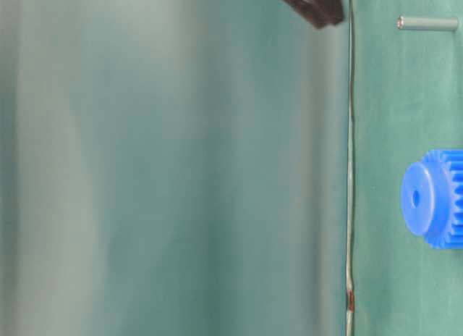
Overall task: Insert the shaft placed at a random location into the center hole of the medium gear at another random location.
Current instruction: 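Move the right gripper toward the silver shaft right of the gear, then lower the right gripper and close it on the silver shaft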
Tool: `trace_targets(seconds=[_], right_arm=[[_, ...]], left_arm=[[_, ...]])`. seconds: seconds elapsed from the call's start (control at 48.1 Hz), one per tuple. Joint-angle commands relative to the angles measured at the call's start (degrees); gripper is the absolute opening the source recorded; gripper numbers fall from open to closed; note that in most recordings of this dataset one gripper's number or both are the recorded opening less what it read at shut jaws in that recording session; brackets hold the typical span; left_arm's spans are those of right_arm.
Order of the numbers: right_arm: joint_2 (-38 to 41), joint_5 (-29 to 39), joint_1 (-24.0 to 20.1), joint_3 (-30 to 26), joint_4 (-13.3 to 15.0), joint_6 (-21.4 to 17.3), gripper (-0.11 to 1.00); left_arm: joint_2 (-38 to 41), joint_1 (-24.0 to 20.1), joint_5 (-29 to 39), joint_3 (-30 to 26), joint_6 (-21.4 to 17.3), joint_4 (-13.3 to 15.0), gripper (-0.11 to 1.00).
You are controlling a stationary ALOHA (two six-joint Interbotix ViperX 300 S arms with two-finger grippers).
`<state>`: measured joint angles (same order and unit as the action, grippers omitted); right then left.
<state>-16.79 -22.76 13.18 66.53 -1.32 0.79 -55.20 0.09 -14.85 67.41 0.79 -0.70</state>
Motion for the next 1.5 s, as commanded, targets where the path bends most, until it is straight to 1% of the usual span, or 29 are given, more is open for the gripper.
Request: trace_targets(seconds=[0.0, 0.145, 0.249, 0.353, 0.499, 0.623, 0.707, 0.748, 0.81, 0.831, 0.852, 0.894, 0.935, 1.309, 1.372, 1.475], right_arm=[[2.99, -2.55, 0.97, -1.23, -0.18, -0.44, 0.83], [7.82, -5.80, 1.14, -1.49, -0.53, -0.44, 0.83], [10.63, -6.94, 1.14, -1.76, -1.23, -0.44, 0.83], [12.57, -7.73, 1.14, -2.11, -1.23, -0.44, 0.83], [13.18, -8.88, 1.05, -2.37, -1.23, -0.44, 0.82], [13.27, -8.79, 1.14, -2.37, -1.23, -0.44, 0.76], [13.45, -8.61, 1.14, -2.46, -1.23, -0.44, 0.68], [13.54, -8.53, 1.14, -2.37, -1.23, -0.35, 0.60], [13.54, -8.17, 1.14, -2.46, -1.05, -0.26, 0.44], [13.62, -8.09, 1.05, -2.46, -0.97, -0.26, 0.36], [13.62, -7.91, 1.14, -2.46, -0.97, -0.26, 0.30], [13.62, -7.65, 1.14, -2.37, -0.88, -0.18, 0.20], [13.62, -7.56, 1.14, -2.37, -0.79, -0.18, 0.11], [13.18, -7.38, 1.14, -2.99, -0.79, -0.18, 0.11], [12.39, -6.68, 1.14, -3.43, -0.79, -0.18, 0.11], [9.93, -3.43, 1.05, -4.48, -0.79, -0.09, 0.11]], left_arm=[[0.44, 0.09, -0.26, -1.49, 0.09, -0.18, 0.00], [0.53, 0.09, -0.26, -1.41, 0.00, -0.18, 0.00], [0.53, 0.00, -0.26, -1.41, 0.00, -0.18, 0.00], [0.62, 0.00, -0.26, -1.32, 0.00, -0.18, 0.00], [0.62, 0.00, -0.18, -1.32, 0.00, -0.18, 0.00], [0.62, 0.00, 0.53, -1.32, 0.00, -0.18, 0.00], [0.62, 0.09, 0.62, -1.32, 0.00, -0.18, 0.00], [0.62, 0.00, 0.62, -1.41, -0.09, -0.18, 0.00], [0.62, 0.09, 0.62, -1.41, -0.09, -0.18, 0.00], [0.62, 0.09, 0.53, -1.41, -0.09, -0.18, 0.00], [0.62, 0.09, 0.53, -1.32, -0.09, -0.18, 0.00], [0.62, 0.09, 0.53, -1.41, -0.09, -0.18, 0.00], [0.62, 0.09, 0.62, -1.41, -0.09, -0.18, 0.00], [0.53, 0.09, 0.62, -1.41, -0.09, -0.18, 0.00], [0.44, 0.09, 0.62, -1.41, -0.09, -0.18, 0.00], [0.44, 0.09, 0.53, -1.41, 0.00, -0.18, 0.00]])
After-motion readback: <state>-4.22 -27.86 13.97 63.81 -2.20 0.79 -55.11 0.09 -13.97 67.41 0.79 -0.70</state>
